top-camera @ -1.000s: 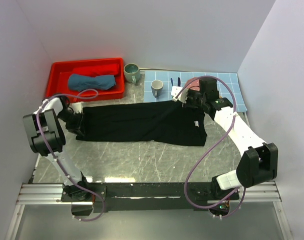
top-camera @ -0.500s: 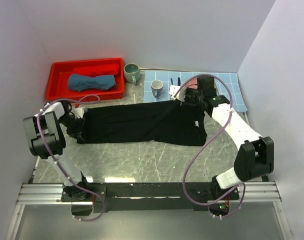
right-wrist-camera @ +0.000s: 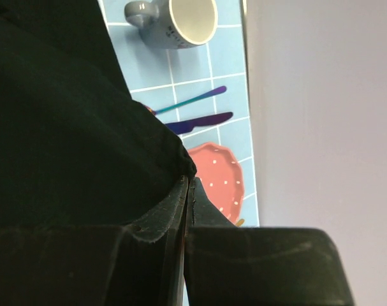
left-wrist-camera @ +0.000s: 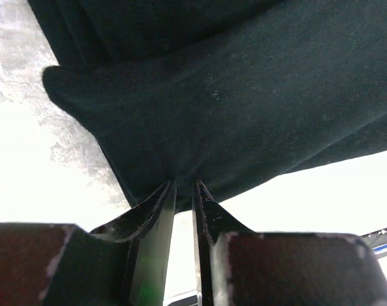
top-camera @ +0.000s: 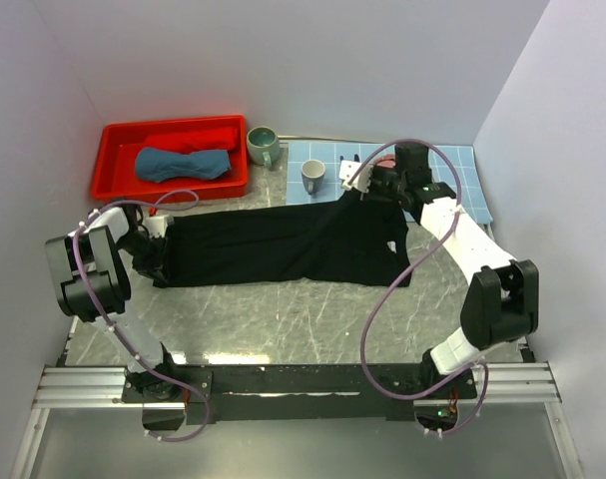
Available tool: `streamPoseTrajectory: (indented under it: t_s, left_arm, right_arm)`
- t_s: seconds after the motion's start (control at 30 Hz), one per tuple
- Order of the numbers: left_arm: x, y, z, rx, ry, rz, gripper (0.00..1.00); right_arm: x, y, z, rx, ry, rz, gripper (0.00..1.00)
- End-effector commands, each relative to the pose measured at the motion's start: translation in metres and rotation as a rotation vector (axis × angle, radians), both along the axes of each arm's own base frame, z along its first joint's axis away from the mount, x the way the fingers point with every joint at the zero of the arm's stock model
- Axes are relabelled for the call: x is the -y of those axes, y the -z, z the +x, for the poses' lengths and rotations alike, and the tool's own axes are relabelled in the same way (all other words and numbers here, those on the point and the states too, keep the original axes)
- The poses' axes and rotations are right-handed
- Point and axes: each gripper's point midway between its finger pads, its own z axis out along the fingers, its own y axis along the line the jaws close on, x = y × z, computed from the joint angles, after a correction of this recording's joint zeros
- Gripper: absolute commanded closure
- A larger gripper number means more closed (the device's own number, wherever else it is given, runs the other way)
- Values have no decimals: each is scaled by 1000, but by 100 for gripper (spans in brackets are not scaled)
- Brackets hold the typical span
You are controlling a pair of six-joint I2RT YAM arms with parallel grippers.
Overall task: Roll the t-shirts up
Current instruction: Fold the T-shirt at the center of the board.
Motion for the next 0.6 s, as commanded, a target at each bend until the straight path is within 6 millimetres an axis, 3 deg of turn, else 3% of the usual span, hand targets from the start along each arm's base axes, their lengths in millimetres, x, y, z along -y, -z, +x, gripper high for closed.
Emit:
streamPoseTrajectory:
  t_s: [0.0,0.03,0.13,0.17,0.2,0.23,0.27,0.3,0.33,0.37,0.43,0.47,0.5,0.53,0.57]
  left_arm:
    - [-6,24,-30,-125,9,50,76]
    - [-7,24,-29,-123,9,54,76]
    - [-8,21,-24,-97,3,66,76]
    - [-10,18,-19,-68,2,77,76]
    - [-11,16,-17,-56,1,80,75]
    - [-12,15,-16,-47,-2,85,75]
    - [-13,13,-12,-25,-2,92,75]
    - [-13,12,-12,-21,-4,95,75]
    - [-13,12,-11,-14,-6,96,75]
    - [-13,11,-10,-8,-10,95,75]
    - [-12,11,-10,-7,-18,88,74]
    - [-12,11,-10,-5,-21,88,74]
    - [-10,11,-9,-6,-20,83,74]
    - [-11,11,-10,-9,-20,84,74]
    - [-10,13,-10,-14,-19,81,74]
  right_arm:
    - [6,4,22,40,24,2,86]
    - [17,15,27,27,74,-35,65]
    - [45,14,42,-2,255,41,49]
    - [68,22,35,-108,387,94,48]
    - [74,-2,40,-124,431,157,48]
    - [82,1,34,-204,472,203,47]
    - [88,14,7,-397,502,292,47]
    - [86,4,-1,-456,484,334,46]
    - [92,15,-15,-564,467,352,46]
    - [94,32,-50,-720,430,303,45]
    - [104,49,-71,-857,403,294,45]
    - [106,56,-98,-948,339,238,44]
    - [109,62,-108,-989,326,210,43]
    - [109,69,-117,-1025,310,185,34]
    - [111,73,-127,-1040,271,148,34]
